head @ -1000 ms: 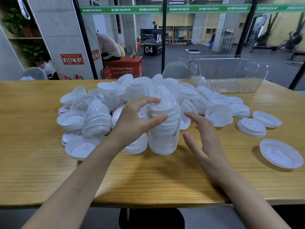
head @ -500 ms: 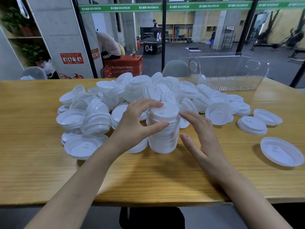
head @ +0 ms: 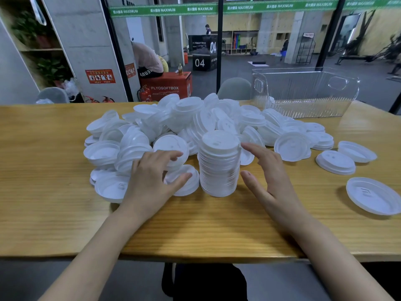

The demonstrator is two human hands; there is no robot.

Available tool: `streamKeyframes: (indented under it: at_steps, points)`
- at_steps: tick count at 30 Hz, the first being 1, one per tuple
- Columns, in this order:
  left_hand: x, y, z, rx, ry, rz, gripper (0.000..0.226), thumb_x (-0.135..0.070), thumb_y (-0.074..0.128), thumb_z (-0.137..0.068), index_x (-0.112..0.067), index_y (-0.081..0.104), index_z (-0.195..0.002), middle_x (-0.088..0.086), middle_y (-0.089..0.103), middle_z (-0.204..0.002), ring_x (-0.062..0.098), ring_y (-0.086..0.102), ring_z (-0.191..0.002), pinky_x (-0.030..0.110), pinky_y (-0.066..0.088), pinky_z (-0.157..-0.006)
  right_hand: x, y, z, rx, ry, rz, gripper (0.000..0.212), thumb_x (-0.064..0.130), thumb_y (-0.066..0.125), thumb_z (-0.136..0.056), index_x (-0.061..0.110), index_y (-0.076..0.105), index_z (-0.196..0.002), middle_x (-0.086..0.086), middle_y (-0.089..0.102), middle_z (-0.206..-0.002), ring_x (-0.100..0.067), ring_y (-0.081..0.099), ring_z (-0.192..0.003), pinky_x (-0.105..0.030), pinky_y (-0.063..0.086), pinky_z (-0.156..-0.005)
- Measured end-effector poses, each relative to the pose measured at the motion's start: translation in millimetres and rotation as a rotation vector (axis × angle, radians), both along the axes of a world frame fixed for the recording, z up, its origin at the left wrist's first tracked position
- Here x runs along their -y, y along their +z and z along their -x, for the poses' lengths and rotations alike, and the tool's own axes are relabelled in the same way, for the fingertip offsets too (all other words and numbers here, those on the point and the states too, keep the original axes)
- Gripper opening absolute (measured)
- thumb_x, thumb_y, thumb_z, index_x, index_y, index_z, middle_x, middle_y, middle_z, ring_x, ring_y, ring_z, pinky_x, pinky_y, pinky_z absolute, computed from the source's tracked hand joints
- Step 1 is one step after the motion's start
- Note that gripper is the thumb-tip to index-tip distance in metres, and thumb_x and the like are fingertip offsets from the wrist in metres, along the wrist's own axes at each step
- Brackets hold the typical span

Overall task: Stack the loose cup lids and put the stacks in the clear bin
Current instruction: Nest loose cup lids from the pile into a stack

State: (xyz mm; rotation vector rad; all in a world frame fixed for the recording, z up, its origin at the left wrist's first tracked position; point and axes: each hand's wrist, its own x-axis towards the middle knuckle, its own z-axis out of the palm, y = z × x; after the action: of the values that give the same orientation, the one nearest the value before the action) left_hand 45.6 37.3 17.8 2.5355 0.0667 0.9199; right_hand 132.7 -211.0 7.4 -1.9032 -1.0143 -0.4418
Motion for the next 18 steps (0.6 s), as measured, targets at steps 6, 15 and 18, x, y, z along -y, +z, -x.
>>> streamKeyframes:
  at_steps: [6, 15, 18]
  points:
    - [-1.3, -11.6, 0.1, -0.040, 0.161, -0.313, 0.056, -0.069, 0.048, -0.074, -0.024, 0.068, -0.100, -0.007, 0.062, -0.094, 0.022, 0.058, -0.091, 0.031, 0.024, -0.081, -0.3, -1.5, -1.3, 0.000, -0.008, -0.007, 0.046, 0.051, 0.044, -0.097, 0.042, 0.036, -0.142, 0.026, 0.042, -0.140, -0.010, 0.039, -0.129, -0.023, 0.032, -0.108]
    - [-1.6, -11.0, -2.4, -0.030, 0.109, -0.313, 0.054, -0.064, 0.046, -0.081, -0.024, 0.069, -0.109, -0.007, 0.066, -0.108, 0.018, 0.057, -0.104, 0.030, 0.024, -0.088, -0.2, -1.1, -1.6, -0.016, -0.008, 0.002, 0.047, 0.052, 0.043, -0.096, 0.040, 0.037, -0.141, 0.027, 0.042, -0.140, -0.008, 0.038, -0.129, -0.019, 0.030, -0.107]
    - [-5.2, 1.2, -5.6, 0.090, 0.146, -0.266, 0.043, -0.054, 0.053, -0.085, -0.021, 0.068, -0.109, -0.004, 0.063, -0.110, 0.018, 0.053, -0.105, 0.031, 0.028, -0.089, -0.6, -1.7, -2.5, -0.012, -0.006, 0.001, 0.046, 0.052, 0.043, -0.096, 0.040, 0.037, -0.141, 0.026, 0.042, -0.140, -0.008, 0.039, -0.128, -0.020, 0.031, -0.107]
